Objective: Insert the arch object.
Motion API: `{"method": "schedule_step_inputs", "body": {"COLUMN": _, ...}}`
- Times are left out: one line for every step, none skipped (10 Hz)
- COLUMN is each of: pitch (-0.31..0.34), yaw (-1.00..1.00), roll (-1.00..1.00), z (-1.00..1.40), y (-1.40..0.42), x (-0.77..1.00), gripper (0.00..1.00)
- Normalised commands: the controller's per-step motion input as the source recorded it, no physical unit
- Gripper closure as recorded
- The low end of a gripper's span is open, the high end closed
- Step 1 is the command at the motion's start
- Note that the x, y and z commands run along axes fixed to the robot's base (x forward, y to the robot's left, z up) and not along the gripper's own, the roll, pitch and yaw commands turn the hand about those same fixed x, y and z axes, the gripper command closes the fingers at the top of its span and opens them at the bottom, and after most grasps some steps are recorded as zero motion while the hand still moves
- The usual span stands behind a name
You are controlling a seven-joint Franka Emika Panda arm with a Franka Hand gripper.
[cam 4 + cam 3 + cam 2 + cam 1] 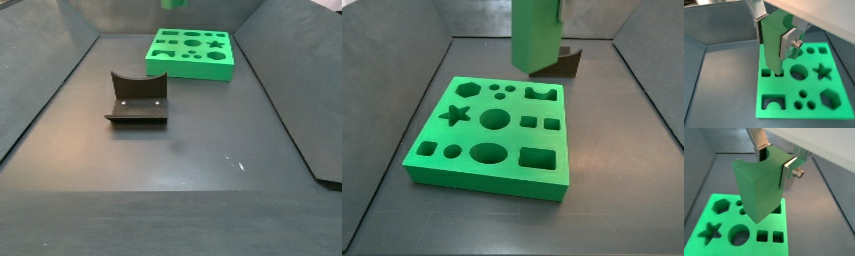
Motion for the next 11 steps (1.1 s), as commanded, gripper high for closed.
{"method": "schedule_step_inputs", "body": {"pitch": 0.0, "yaw": -0.85, "roll": 0.14, "z": -0.39, "y": 0.04, "x": 0.28, "gripper": 1.0}}
{"method": "schedule_step_inputs", "body": {"pitch": -0.003, "yaw": -0.85, "roll": 0.13, "z": -0.38, "y": 0.04, "x": 0.26, "gripper": 1.0}}
{"method": "schedule_step_inputs", "body": {"pitch": -0.079, "yaw": -0.73, "roll": 0.0, "z": -0.4, "y": 0.24, "x": 0.2, "gripper": 1.0}}
{"method": "schedule_step_inputs", "body": {"pitch": 0.0, "yaw": -0.23, "roll": -0.1, "z": -0.47, "y": 0.66, "x": 0.15, "gripper": 1.0}}
{"method": "schedule_step_inputs", "body": {"pitch": 0.067, "yaw": -0.11, "roll": -0.08, "z": -0.41, "y": 0.73, "x": 0.24, "gripper": 1.0}}
{"method": "schedule_step_inputs", "body": {"pitch": 0.071, "yaw": -0.01, "roll": -0.12, "z": -0.43, "y": 0.76, "x": 0.35, "gripper": 1.0}}
{"method": "schedule_step_inputs", "body": {"pitch": 0.077, "yaw": -0.29, "roll": -0.09, "z": -0.51, "y": 0.56, "x": 0.25, "gripper": 1.0}}
{"method": "schedule_step_inputs", "body": {"pitch": 0.0, "yaw": -0.95, "roll": -0.04, "z": -0.46, "y": 0.0, "x": 0.07, "gripper": 1.0}}
{"method": "schedule_step_inputs", "body": {"pitch": 0.0, "yaw": -1.0, "roll": -0.03, "z": -0.45, "y": 0.0, "x": 0.0, "gripper": 1.0}}
{"method": "schedule_step_inputs", "body": {"pitch": 0.0, "yaw": -1.0, "roll": -0.03, "z": -0.45, "y": 0.0, "x": 0.0, "gripper": 1.0}}
{"method": "schedule_step_inputs", "body": {"pitch": 0.0, "yaw": -1.0, "roll": -0.05, "z": -0.42, "y": 0.0, "x": 0.0, "gripper": 1.0}}
